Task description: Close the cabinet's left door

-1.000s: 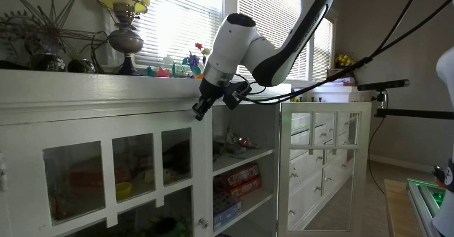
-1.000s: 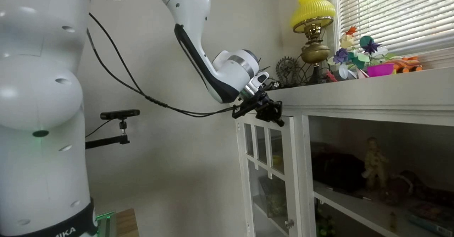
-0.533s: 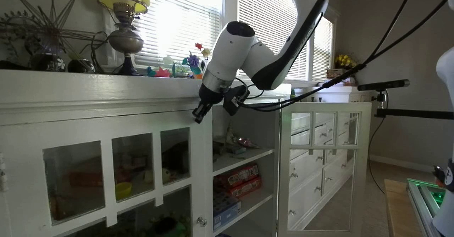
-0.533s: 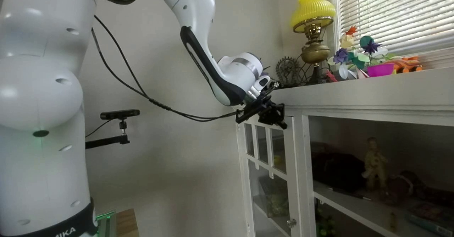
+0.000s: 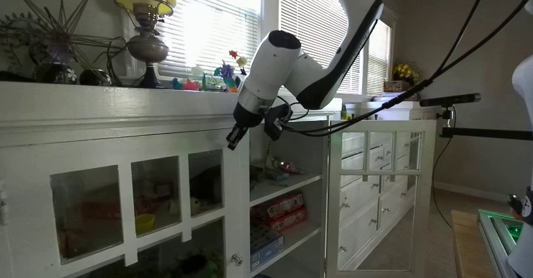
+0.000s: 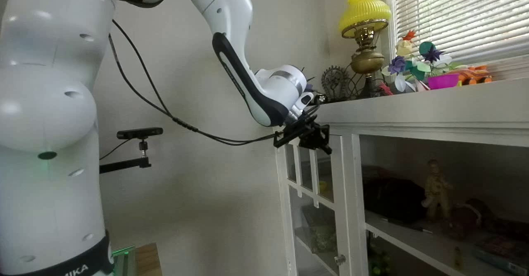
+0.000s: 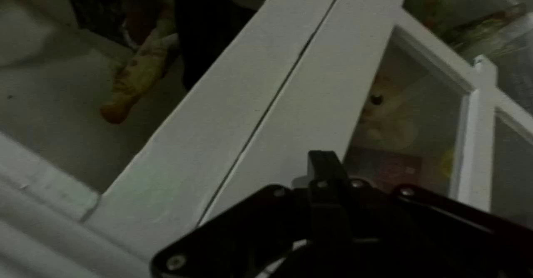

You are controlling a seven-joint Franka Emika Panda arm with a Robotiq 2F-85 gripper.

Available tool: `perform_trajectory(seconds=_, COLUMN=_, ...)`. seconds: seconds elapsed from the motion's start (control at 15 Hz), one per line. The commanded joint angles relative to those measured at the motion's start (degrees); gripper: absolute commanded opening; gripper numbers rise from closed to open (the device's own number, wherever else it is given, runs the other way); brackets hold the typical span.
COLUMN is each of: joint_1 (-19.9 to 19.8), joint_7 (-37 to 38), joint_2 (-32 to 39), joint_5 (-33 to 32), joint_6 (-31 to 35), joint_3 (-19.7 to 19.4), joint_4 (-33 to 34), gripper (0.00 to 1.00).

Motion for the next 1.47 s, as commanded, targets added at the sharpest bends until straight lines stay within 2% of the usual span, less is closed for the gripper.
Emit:
perform_trajectory(seconds=0.0, joint_1=-5.8, joint_7=-12.1, joint_2=-4.9, joint_5=14.0, joint_6=4.6, joint_3=7.3, joint_4=-10.1, gripper=0.00)
perform_trajectory(seconds=0.13, joint_1=-7.5, joint_7=-18.2, joint_2=-7.8, joint_5=22.4, joint_6=6.0, joint_3=9.9, joint_4=-17.4, gripper=0.00)
perform_trajectory(seconds=0.4, joint_1=-19.1, joint_7=-30.2, joint_2=-11.4, joint_5=39.7, joint_6=5.0, joint_3=24.4, joint_4=-29.6, gripper=0.00)
perform_trajectory(seconds=0.67, joint_1=-32.1, joint_7=-41.4, joint_2=-6.7, joint_5=56.7, joint_6=2.7, joint_3=41.4, joint_4=-33.1, gripper=0.00)
perform_trajectory(seconds=0.87, joint_1=-43.6, joint_7=-51.1, joint_2=-2.9, joint_5=70.2, joint_6=-5.4, joint_3=55.1, joint_4=-31.0, gripper=0.00)
perform_trajectory(seconds=0.93, joint_1=-47.9, joint_7=-55.0, joint_2=-1.9, joint_5=74.8, joint_6=-9.1, joint_3=59.6, joint_4=-29.7, gripper=0.26)
perform_trajectory(seconds=1.0, joint_1=-52.0, joint_7=-58.6, joint_2=-2.2, joint_5=79.3, joint_6=-14.1, joint_3=64.1, joint_4=-28.4, gripper=0.27)
perform_trajectory(seconds=1.13, joint_1=-60.9, joint_7=-67.3, joint_2=-2.0, joint_5=87.5, joint_6=-22.9, joint_3=72.8, joint_4=-25.3, gripper=0.40)
perform_trajectory(seconds=1.2, joint_1=-65.4, joint_7=-71.5, joint_2=-1.3, joint_5=88.8, joint_6=-25.0, joint_3=76.8, joint_4=-23.8, gripper=0.46)
perform_trajectory(seconds=1.27, joint_1=-58.4, joint_7=-64.3, joint_2=-3.4, joint_5=84.3, joint_6=-19.9, joint_3=70.4, joint_4=-27.2, gripper=0.29)
perform_trajectory(seconds=1.33, joint_1=-61.9, joint_7=-67.2, joint_2=-3.3, joint_5=86.0, joint_6=-22.2, joint_3=73.6, joint_4=-25.7, gripper=0.35)
perform_trajectory(seconds=1.4, joint_1=-63.8, joint_7=-68.7, joint_2=-3.0, joint_5=86.6, joint_6=-23.3, joint_3=75.2, joint_4=-24.8, gripper=0.43)
